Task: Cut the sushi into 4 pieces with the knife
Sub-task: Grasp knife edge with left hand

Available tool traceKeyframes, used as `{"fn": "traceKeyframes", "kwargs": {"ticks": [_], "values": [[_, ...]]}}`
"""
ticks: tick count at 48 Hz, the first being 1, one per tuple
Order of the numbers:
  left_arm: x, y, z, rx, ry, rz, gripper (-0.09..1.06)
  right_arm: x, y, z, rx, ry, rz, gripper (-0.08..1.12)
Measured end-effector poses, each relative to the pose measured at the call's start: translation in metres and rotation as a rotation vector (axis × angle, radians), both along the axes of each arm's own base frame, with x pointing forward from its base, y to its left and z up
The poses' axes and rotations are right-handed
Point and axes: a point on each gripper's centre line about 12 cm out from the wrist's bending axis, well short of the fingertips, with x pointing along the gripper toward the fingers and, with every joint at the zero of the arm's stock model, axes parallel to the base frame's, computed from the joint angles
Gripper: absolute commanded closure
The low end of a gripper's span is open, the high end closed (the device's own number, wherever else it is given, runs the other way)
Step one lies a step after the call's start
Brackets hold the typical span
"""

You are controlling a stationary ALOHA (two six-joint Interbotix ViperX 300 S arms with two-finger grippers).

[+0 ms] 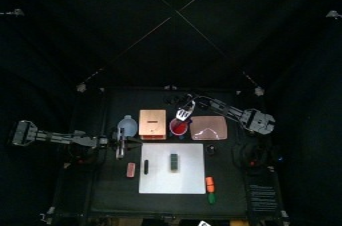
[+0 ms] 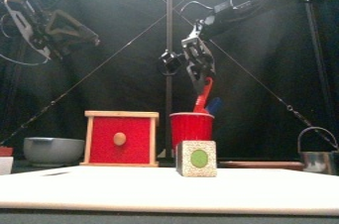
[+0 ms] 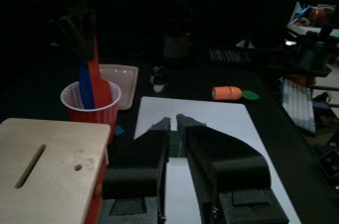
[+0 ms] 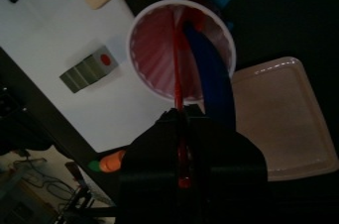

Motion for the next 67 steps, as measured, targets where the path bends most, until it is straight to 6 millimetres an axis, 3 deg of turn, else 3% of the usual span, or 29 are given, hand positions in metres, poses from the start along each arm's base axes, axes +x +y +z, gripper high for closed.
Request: {"fn": "traceKeyframes", "kwargs": {"ticks": [20, 30, 43, 55, 67], "values": [[0.0, 0.003, 0.001, -0.001, -0.003, 0.014, 0.39, 0.012, 0.006, 0.076, -0.072, -0.1, 0.044, 0.96], [0.0, 0.006, 0.001, 0.0, -0.002, 0.026, 0.39, 0.006, 0.032, 0.118, -0.172, -0.172, 0.095, 0.96], [0.0, 0.008, 0.001, 0.0, -0.006, 0.034, 0.39, -0.011, 0.061, 0.157, -0.327, -0.246, 0.116, 0.96], [0.0, 0.011, 0.003, 0.008, -0.024, 0.049, 0.39, -0.016, 0.111, 0.156, -0.454, -0.377, 0.186, 0.96], [-0.001, 0.011, 0.009, 0.028, -0.069, 0.045, 0.39, -0.034, 0.147, 0.138, -0.529, -0.545, 0.18, 0.96]]}}
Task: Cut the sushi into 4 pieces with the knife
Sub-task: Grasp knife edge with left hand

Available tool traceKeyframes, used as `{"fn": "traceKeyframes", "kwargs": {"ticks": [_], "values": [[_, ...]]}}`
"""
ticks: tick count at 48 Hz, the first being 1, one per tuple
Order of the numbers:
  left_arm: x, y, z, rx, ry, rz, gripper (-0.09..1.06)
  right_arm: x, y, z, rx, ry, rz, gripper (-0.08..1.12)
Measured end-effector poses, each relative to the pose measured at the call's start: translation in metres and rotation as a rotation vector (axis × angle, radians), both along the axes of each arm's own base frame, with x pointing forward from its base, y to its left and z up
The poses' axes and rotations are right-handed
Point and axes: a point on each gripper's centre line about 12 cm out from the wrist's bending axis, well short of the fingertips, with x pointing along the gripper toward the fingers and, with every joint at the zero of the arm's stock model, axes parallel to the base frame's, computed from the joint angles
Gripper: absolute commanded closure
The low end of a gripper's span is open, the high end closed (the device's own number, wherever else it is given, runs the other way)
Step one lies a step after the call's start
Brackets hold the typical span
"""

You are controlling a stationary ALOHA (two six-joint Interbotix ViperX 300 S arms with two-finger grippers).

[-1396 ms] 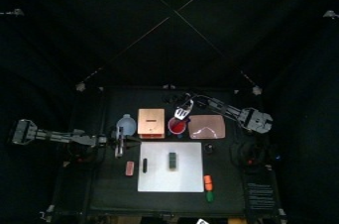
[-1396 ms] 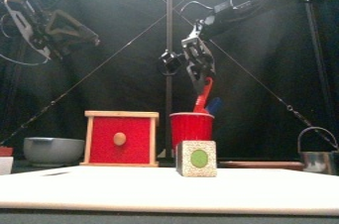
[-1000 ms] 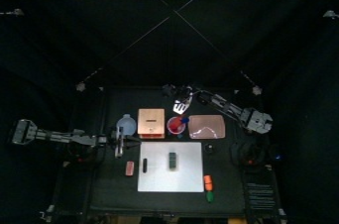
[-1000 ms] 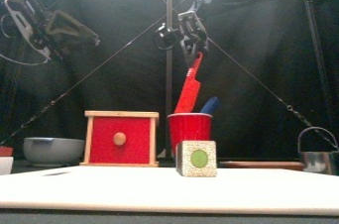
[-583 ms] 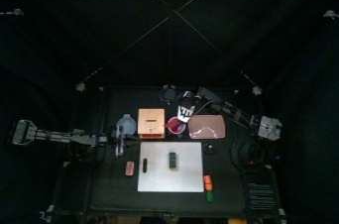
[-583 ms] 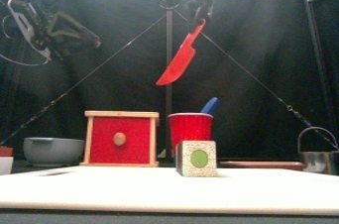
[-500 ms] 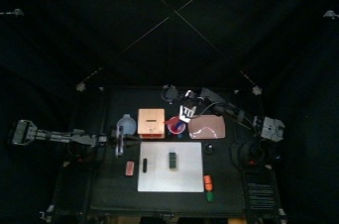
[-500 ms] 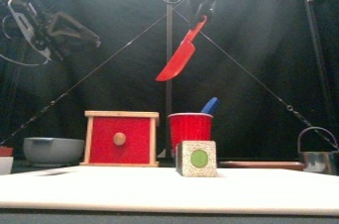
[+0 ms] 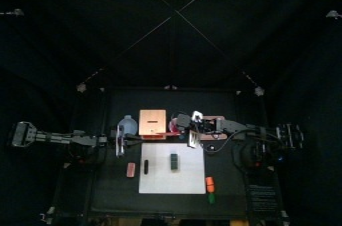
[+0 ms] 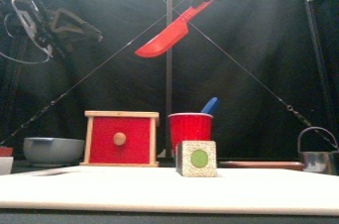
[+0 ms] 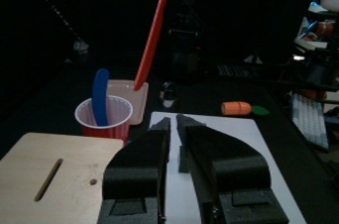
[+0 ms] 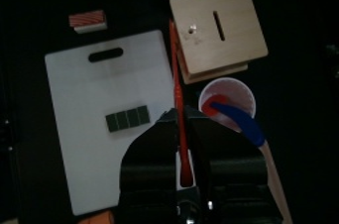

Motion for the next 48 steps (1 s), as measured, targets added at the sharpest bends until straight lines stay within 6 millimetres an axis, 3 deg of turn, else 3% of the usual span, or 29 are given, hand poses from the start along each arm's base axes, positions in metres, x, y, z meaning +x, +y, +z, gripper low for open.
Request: {"fn": "traceKeyframes", "kwargs": {"ticks": [20, 28, 37, 48], "values": [[0.001, -0.008, 0.003, 0.084, -0.013, -0.062, 0.36, -0.046, 0.027, -0.064, 0.036, -0.333, 0.071, 0.96], [0.005, -0.009, 0.001, 0.085, 0.003, -0.067, 0.23, -0.058, 0.032, -0.104, 0.034, -0.452, 0.119, 0.96], [0.023, -0.017, -0.001, 0.081, 0.041, -0.104, 0.01, -0.065, 0.037, -0.13, 0.019, -0.554, 0.172, 0.96], [0.047, -0.022, -0.013, 0.079, 0.115, -0.124, -0.05, -0.066, 0.039, -0.147, 0.01, -0.567, 0.203, 0.96]]}}
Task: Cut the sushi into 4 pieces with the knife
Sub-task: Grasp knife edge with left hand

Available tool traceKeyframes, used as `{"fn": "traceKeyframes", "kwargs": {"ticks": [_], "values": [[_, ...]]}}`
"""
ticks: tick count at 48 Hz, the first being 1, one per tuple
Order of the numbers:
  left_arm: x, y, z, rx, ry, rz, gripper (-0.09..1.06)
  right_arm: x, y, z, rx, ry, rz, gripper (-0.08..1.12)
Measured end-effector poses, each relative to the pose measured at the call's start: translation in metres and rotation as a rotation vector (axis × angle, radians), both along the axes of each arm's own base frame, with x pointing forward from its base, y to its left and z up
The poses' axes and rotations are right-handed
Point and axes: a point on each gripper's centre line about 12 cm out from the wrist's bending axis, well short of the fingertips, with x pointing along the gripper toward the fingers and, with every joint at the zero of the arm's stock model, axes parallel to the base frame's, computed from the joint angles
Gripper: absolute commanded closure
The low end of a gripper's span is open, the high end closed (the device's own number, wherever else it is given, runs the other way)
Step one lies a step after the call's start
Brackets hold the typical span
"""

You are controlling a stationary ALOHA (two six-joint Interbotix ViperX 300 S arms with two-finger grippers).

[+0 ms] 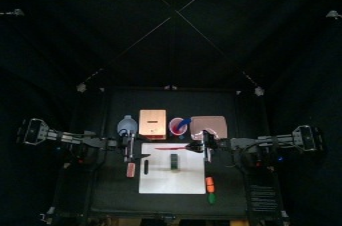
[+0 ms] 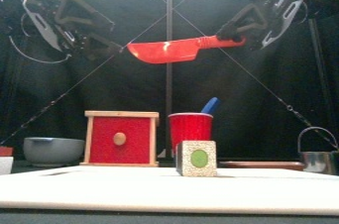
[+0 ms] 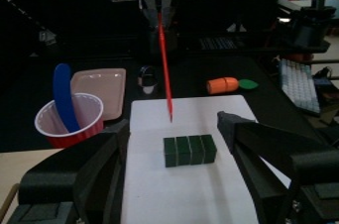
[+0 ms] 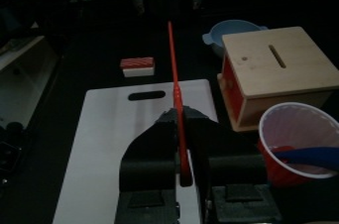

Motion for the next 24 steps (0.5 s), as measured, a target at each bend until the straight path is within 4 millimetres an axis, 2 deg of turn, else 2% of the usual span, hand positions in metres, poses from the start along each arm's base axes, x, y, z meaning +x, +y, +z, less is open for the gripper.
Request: {"fn": "traceKeyframes", "kwargs": {"ticks": [7, 24], "values": [[0.014, 0.0, 0.0, 0.0, 0.011, 0.001, -0.04, 0.002, 0.001, -0.003, -0.005, 0.006, 0.005, 0.96], [0.045, 0.001, -0.014, -0.003, 0.068, 0.007, -0.01, 0.002, 0.0, -0.003, -0.012, 0.005, 0.006, 0.96]]}}
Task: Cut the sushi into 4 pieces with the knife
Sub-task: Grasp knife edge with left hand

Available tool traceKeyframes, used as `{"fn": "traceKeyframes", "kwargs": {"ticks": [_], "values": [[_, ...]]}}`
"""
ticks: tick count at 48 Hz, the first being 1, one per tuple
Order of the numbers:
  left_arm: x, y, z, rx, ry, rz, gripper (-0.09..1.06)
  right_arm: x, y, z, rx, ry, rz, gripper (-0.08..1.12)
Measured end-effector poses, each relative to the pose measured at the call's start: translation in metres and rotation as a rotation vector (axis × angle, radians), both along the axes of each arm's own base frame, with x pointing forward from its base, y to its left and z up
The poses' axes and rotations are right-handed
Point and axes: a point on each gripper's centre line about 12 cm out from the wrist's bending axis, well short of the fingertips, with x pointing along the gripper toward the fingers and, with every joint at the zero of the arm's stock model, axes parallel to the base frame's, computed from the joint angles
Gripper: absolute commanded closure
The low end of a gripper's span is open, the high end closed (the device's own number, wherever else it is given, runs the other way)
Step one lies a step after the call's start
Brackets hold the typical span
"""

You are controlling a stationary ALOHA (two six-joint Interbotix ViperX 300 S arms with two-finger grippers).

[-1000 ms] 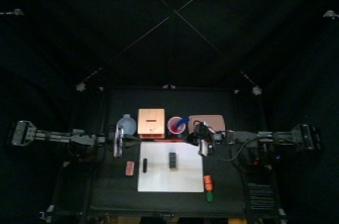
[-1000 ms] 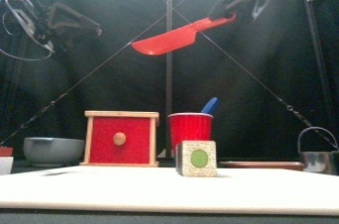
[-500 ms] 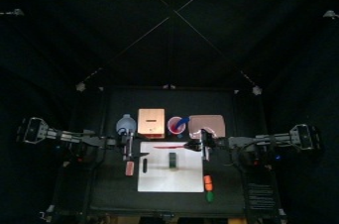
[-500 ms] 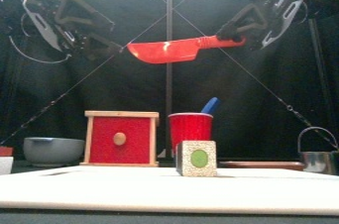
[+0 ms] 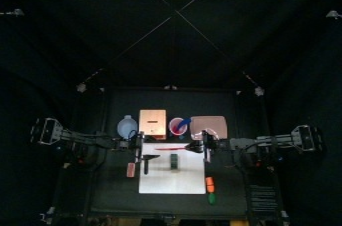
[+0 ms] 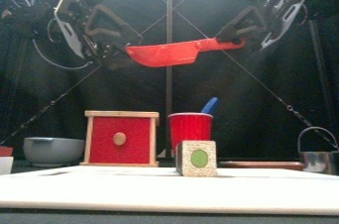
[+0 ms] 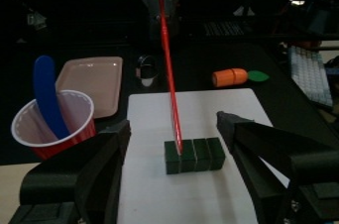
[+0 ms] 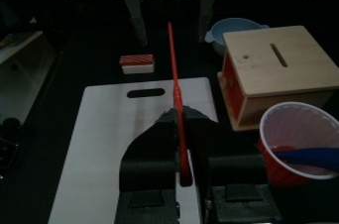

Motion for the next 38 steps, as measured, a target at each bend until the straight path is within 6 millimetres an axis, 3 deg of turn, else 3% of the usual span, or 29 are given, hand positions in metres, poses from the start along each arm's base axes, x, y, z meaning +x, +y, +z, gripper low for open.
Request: {"fn": "traceKeyframes", "kwargs": {"ticks": [9, 26, 38], "values": [[0.008, 0.004, -0.004, 0.0, 0.011, 0.014, 0.12, 0.0, 0.0, -0.001, 0.0, 0.002, -0.002, 0.96], [0.009, 0.01, -0.005, 0.001, 0.006, 0.029, 0.48, -0.001, -0.001, -0.002, 0.002, 0.003, -0.004, 0.96], [0.011, 0.015, -0.011, 0.026, 0.025, 0.03, 0.63, 0.002, -0.002, -0.009, 0.011, 0.029, -0.01, 0.96]]}}
